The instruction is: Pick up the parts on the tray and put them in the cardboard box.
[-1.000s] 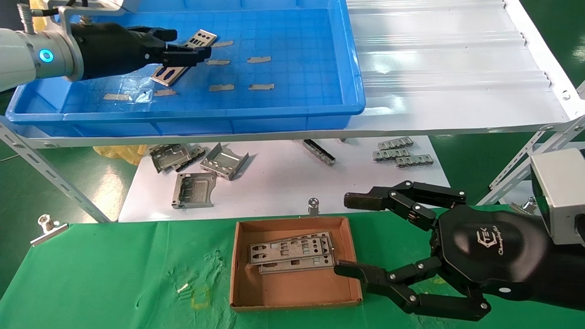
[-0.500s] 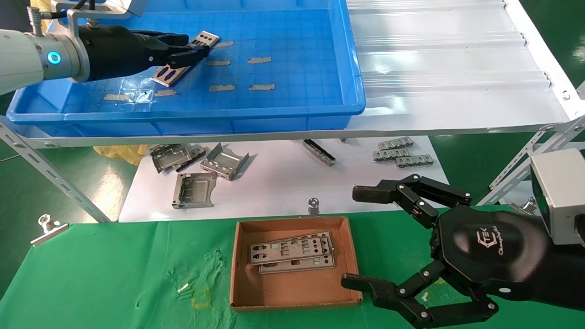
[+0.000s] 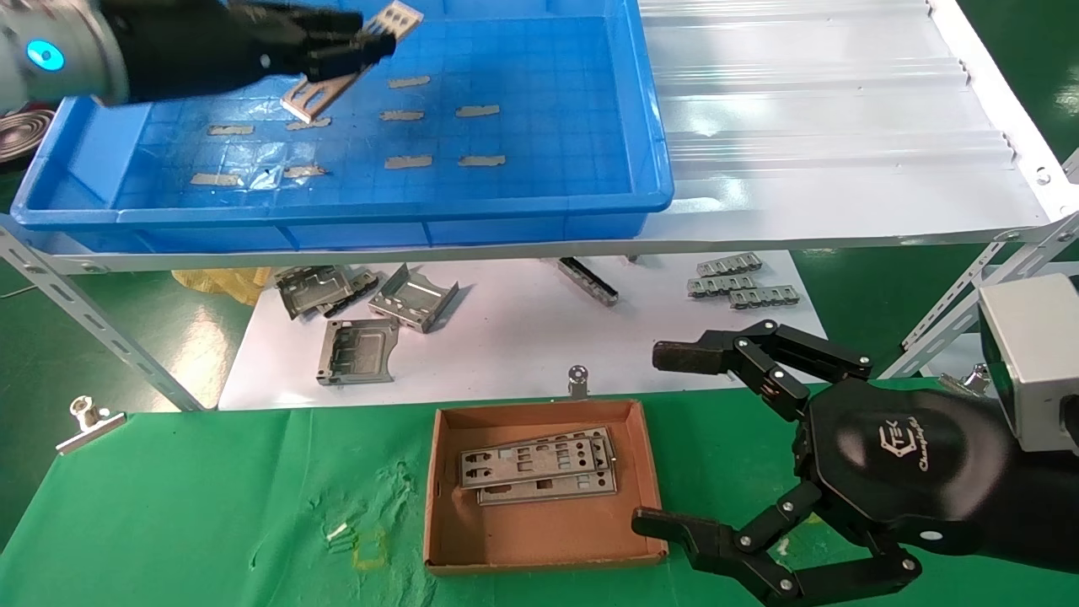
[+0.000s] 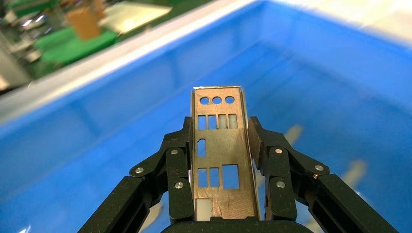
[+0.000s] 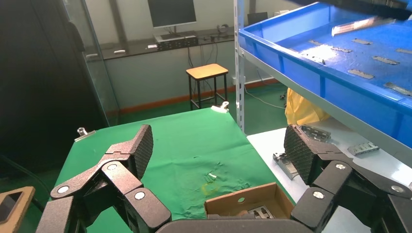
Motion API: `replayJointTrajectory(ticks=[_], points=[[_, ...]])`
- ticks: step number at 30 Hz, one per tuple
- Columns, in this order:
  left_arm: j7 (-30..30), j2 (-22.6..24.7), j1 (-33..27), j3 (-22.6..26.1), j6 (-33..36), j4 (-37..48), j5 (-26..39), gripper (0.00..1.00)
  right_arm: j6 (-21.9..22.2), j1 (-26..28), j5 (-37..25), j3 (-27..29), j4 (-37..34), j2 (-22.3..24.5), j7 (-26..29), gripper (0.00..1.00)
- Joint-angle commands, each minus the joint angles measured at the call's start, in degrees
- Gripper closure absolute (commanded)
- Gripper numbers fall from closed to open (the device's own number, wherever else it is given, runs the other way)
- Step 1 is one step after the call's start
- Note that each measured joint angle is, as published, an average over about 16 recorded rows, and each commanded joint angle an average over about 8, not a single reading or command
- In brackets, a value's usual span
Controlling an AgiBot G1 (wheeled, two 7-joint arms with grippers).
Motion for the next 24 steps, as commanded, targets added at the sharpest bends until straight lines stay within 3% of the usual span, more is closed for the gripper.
replayJointTrajectory(ticks=[1, 8, 12, 17, 24], points=[[0.5, -0.8, -0.9, -0.5, 2.5, -0.7, -0.7, 1.0, 0.0, 0.0, 0.0, 0.0, 0.0, 0.0, 0.0, 0.0], [3.4, -3.4, -1.4, -1.3, 19.2, -2.4, -2.6, 1.0, 0.0, 0.0, 0.0, 0.0, 0.0, 0.0, 0.0, 0.0], [5.3, -3.9, -0.7, -0.9, 25.4, -3.4, -2.7, 1.0, 0.0, 0.0, 0.0, 0.0, 0.0, 0.0, 0.0, 0.0], [6.4, -4.2, 3.1, 0.9, 28.6, -8.7, -4.1, 1.0, 0.0, 0.0, 0.0, 0.0, 0.0, 0.0, 0.0, 0.0], [4.7, -7.3, 12.8, 7.1, 27.8, -24.2, -10.5, 1.0, 0.0, 0.0, 0.0, 0.0, 0.0, 0.0, 0.0, 0.0]])
